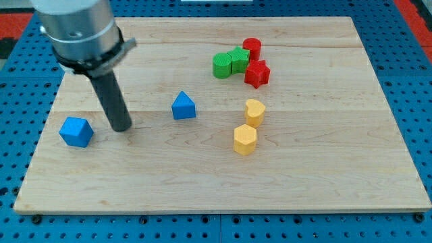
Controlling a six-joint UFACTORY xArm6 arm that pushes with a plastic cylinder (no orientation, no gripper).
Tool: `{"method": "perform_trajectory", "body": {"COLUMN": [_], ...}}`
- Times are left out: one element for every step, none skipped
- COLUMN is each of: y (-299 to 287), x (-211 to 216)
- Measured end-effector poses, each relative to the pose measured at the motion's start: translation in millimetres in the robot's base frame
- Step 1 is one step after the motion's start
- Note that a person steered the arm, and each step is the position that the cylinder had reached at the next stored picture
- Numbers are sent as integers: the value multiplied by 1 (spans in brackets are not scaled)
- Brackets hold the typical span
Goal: Move the blue blocks towards the bottom left of the board
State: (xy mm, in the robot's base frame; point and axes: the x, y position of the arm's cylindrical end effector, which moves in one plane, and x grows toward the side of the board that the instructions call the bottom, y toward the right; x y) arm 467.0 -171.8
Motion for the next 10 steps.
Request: {"method": "perform_trajectory", "body": {"y": [-41, -51, 61, 130, 155, 143, 97, 88, 89, 89], "x": [-5, 55, 49, 33, -19, -37, -46, -57, -64, -64]}}
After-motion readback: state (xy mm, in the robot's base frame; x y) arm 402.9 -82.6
